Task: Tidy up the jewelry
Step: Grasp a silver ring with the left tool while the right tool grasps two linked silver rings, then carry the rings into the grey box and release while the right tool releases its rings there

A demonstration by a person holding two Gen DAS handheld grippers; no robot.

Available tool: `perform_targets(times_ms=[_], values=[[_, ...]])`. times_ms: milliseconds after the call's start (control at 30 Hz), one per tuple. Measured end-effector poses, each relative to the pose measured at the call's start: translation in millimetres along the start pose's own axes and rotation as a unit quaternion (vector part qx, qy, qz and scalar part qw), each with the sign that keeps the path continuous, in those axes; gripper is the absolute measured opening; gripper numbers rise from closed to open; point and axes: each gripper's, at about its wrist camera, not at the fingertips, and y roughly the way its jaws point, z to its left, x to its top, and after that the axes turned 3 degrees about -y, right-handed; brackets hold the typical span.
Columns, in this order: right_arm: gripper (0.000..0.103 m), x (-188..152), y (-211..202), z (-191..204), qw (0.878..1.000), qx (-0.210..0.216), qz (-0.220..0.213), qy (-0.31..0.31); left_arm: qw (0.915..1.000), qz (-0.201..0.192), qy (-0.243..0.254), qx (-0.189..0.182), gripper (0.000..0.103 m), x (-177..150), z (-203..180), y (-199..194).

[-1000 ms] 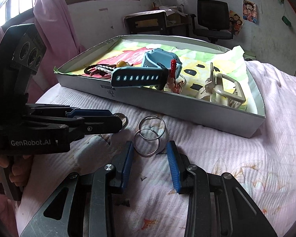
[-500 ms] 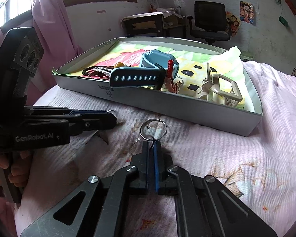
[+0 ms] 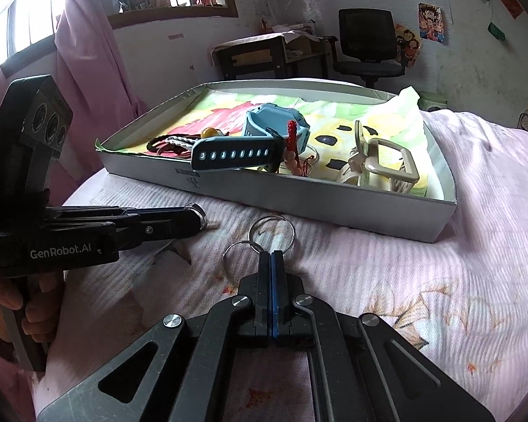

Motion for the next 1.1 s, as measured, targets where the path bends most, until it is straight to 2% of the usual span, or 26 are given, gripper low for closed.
perform_targets(times_ms=[300, 467, 567, 1000, 1067, 1100], values=[[0.002, 0, 8, -2, 0.999, 0.021, 0.025, 0.003, 0.9999, -0.007, -0.014, 0.002, 0.008, 1, 5, -6], [0.01, 2, 10, -2, 0.999, 0.032, 0.029, 0.003, 0.9996, -0.016, -0.023, 0.009, 0.008, -2, 8, -13], [0.012, 3, 13, -2, 0.999, 0.036, 0.036, 0.0, 0.9994, -0.018, -0.026, 0.009, 0.008, -3, 10, -14], [0.011, 19, 41, -6, 0.997, 0.052, 0.058, 0.023, 0.9995, -0.019, -0.026, 0.008, 0.008, -4, 9, -12], [0.004, 17, 42, -3, 0.998, 0.036, 0.056, 0.016, 0.9995, -0.02, -0.025, 0.008, 0.008, -4, 9, -12], [0.004, 17, 42, -1, 0.998, 0.032, 0.054, 0.012, 0.9995, -0.021, -0.025, 0.007, 0.008, -4, 9, -13]])
